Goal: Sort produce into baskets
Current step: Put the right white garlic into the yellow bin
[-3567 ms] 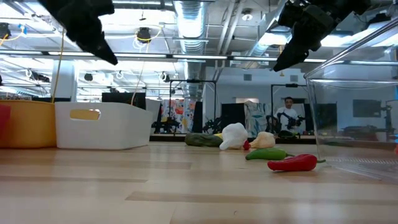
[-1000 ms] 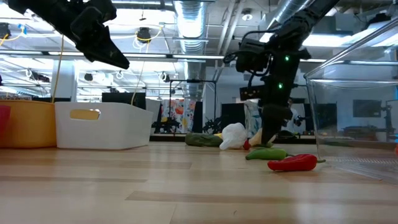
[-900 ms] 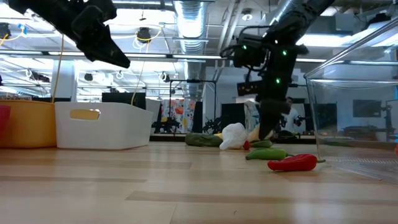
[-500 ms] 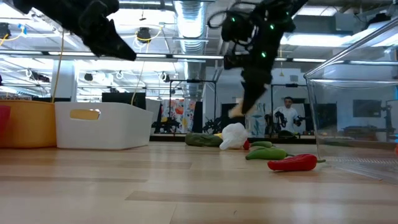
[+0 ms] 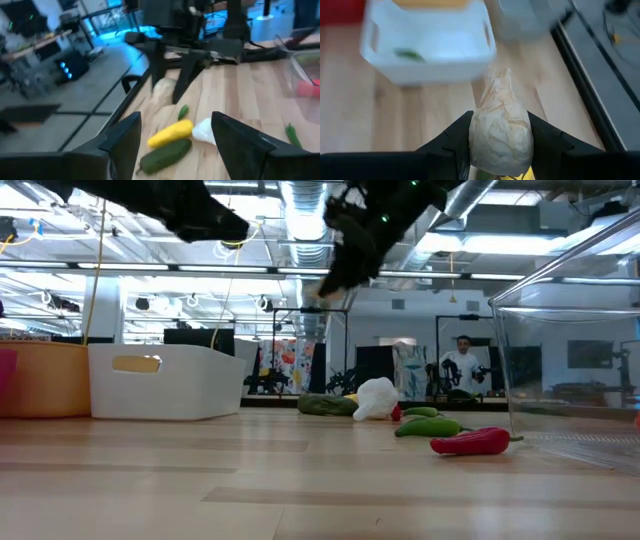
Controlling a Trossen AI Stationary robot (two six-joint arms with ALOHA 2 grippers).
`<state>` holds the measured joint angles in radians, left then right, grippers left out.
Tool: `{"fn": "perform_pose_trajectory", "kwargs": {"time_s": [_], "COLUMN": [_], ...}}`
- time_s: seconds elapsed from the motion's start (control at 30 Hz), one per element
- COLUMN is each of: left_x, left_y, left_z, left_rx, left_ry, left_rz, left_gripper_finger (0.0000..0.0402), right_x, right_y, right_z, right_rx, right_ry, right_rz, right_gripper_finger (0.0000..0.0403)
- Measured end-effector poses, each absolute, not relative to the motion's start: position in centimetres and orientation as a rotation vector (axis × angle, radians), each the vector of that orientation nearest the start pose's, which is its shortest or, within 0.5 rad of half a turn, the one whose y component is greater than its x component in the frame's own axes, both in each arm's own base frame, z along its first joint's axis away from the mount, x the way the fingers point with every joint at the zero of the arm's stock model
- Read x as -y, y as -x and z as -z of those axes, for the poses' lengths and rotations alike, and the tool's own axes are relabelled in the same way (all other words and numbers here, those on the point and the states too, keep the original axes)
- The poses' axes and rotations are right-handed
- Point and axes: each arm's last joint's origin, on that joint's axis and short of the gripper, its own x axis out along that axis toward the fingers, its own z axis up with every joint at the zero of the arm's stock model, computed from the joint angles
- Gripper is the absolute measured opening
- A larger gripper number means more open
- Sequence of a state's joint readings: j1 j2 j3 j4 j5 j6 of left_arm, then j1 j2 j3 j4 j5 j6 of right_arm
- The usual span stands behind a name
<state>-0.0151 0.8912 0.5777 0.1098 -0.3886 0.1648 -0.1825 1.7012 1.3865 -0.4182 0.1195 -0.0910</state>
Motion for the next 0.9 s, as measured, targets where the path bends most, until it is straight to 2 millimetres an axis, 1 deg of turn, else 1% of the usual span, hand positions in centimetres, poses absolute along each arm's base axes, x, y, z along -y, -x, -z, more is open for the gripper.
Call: {"fn": "perform_pose_trajectory", "kwargs": {"time_s": [0.17, 0.27, 0.47, 0.73, 0.9], "left_x": [-0.6, -0.6, -0.6, -0.6, -0.6], "left_y": [-21.3, -22.1, -23.3, -23.7, -23.7], "left_z": [-26.8, -26.3, -25.8, -25.8, -25.8], "left_rx": [-0.209, -0.218, -0.203, -0.180, -0.177], "left_ry": [-0.318, -0.379, -0.432, -0.450, -0.449], "left_rz": [-0.296, -0.298, -0.302, -0.299, -0.295], "left_gripper_finger": [0.0232, 0.0223, 0.0208, 0.0198, 0.0171], "right_x": [6.3, 5.6, 3.8, 1.9, 1.7], "right_y": [-38.1, -38.4, -39.0, -39.3, -39.3], "right_z": [-29.3, -29.6, -30.2, -30.5, -30.6], "right_rx": [-0.610, -0.567, -0.500, -0.455, -0.453], "right_ry": [0.126, 0.170, 0.272, 0.371, 0.378], "right_rz": [0.178, 0.153, 0.092, 0.036, 0.033], "right_gripper_finger": [0.0180, 0.0180, 0.0180, 0.0180, 0.0180]}}
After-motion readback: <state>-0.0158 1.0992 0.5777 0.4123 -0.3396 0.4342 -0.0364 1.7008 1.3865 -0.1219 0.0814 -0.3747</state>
